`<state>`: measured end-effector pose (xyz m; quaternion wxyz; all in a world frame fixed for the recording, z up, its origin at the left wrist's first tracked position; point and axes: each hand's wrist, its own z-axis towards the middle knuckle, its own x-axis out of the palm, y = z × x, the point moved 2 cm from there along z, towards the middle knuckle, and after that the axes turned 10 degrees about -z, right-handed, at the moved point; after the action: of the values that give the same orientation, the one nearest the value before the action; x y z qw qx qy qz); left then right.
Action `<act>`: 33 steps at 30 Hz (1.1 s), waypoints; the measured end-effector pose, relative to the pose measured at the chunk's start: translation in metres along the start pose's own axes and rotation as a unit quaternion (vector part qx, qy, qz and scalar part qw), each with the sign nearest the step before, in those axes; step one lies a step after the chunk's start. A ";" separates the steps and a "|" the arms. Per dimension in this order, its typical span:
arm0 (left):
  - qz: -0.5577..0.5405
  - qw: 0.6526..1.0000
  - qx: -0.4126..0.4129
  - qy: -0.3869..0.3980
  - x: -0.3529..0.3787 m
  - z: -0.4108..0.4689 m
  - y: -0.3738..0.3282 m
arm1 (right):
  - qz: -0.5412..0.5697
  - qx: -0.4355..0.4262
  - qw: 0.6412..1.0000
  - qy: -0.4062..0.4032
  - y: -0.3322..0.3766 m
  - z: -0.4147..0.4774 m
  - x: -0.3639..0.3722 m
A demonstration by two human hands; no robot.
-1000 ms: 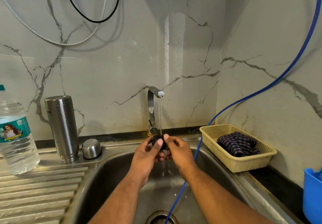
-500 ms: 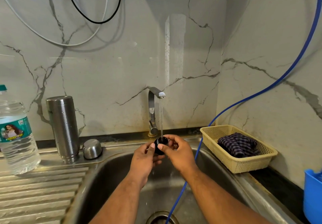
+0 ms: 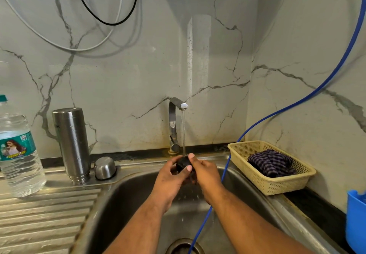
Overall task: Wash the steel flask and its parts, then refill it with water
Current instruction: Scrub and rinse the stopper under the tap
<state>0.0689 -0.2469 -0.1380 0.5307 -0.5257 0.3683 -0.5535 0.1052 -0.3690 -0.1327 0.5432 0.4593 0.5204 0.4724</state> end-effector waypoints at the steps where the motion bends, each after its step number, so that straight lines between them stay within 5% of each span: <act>1: 0.035 0.999 0.025 -0.010 -0.002 0.000 -0.001 | 0.017 0.008 1.000 0.001 0.000 0.001 0.000; 8: 0.052 0.996 0.074 -0.018 -0.011 0.000 -0.006 | 0.007 0.060 0.995 0.083 -0.001 -0.008 0.006; 11: 0.149 0.982 0.102 -0.047 -0.011 0.001 -0.006 | 0.000 0.040 0.998 0.053 0.000 -0.006 0.005; 17: 0.221 0.967 0.112 -0.067 -0.010 0.003 -0.007 | -0.009 -0.010 0.989 0.150 -0.008 -0.006 0.010; 29: 0.109 0.989 0.071 -0.071 -0.019 -0.003 -0.012 | -0.028 0.118 0.989 0.089 0.002 -0.020 0.005; 33: 0.067 0.991 0.056 -0.106 -0.021 -0.004 -0.008 | -0.203 0.013 0.978 0.047 -0.007 -0.014 0.001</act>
<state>0.0608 -0.2255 -0.1348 0.6311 -0.5255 0.3125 -0.4774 0.0919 -0.3686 -0.1400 0.5967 0.3285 0.6341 0.3660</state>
